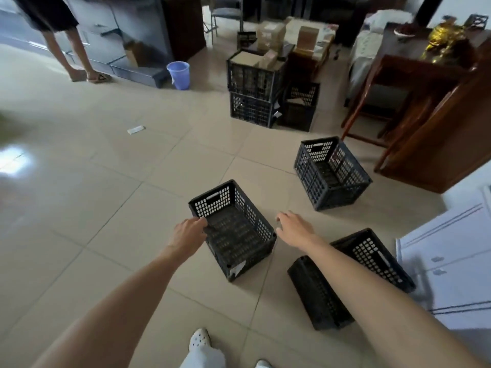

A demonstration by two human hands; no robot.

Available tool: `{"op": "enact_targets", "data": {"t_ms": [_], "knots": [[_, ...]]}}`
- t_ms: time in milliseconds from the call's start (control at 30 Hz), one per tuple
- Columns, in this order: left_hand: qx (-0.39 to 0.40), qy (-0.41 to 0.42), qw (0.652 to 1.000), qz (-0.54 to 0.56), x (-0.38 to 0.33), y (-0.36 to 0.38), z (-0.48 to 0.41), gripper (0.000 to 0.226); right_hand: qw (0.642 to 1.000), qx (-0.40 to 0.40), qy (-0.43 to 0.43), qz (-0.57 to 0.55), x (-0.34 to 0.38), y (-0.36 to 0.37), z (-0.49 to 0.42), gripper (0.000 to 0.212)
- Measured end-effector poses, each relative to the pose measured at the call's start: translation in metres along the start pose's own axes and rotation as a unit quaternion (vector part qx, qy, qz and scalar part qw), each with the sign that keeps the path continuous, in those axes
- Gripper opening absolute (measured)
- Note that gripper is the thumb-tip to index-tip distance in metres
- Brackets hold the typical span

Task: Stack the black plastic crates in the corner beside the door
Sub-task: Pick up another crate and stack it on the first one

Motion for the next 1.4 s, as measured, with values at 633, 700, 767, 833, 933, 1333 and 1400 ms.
{"op": "enact_targets", "data": {"t_ms": [633, 700, 767, 833, 933, 1333, 1400], "knots": [[-0.025, -0.019, 0.999, -0.018, 0.284, -0.128, -0.254, 0.038, 0.999, -0.025, -0.043, 0.007, 0.276, -0.052, -0.325, 0.037], [-0.022, -0.017, 0.999, -0.026, 0.301, -0.133, -0.286, 0.037, 0.999, -0.029, -0.039, 0.003, 0.288, -0.06, -0.358, 0.037], [-0.026, -0.009, 0.999, -0.029, 0.314, -0.138, -0.324, 0.037, 0.999, -0.035, -0.028, -0.011, 0.293, -0.069, -0.393, 0.037], [-0.024, 0.002, 0.999, -0.023, 0.317, -0.142, -0.362, 0.037, 0.999, -0.039, -0.02, -0.025, 0.293, -0.076, -0.426, 0.037], [-0.028, 0.016, 0.999, -0.02, 0.315, -0.148, -0.427, 0.036, 0.997, -0.063, 0.003, -0.049, 0.282, -0.089, -0.484, 0.036], [-0.02, 0.124, 0.992, 0.018, 0.251, -0.199, -0.682, 0.034, 0.991, -0.095, 0.059, -0.078, 0.233, -0.164, -0.671, 0.035], [-0.015, 0.152, 0.988, 0.017, 0.236, -0.201, -0.718, 0.033, 0.989, -0.102, 0.076, -0.069, 0.219, -0.173, -0.691, 0.036]]}}
Point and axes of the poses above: each hand's wrist, its own z-axis away from the middle knuckle, its own y-axis out of the palm, x = y × z, the point moved 6 cm from there along -z, towards the middle knuckle, and after that the axes turned 3 degrees about -x, right-handed, at the moved point
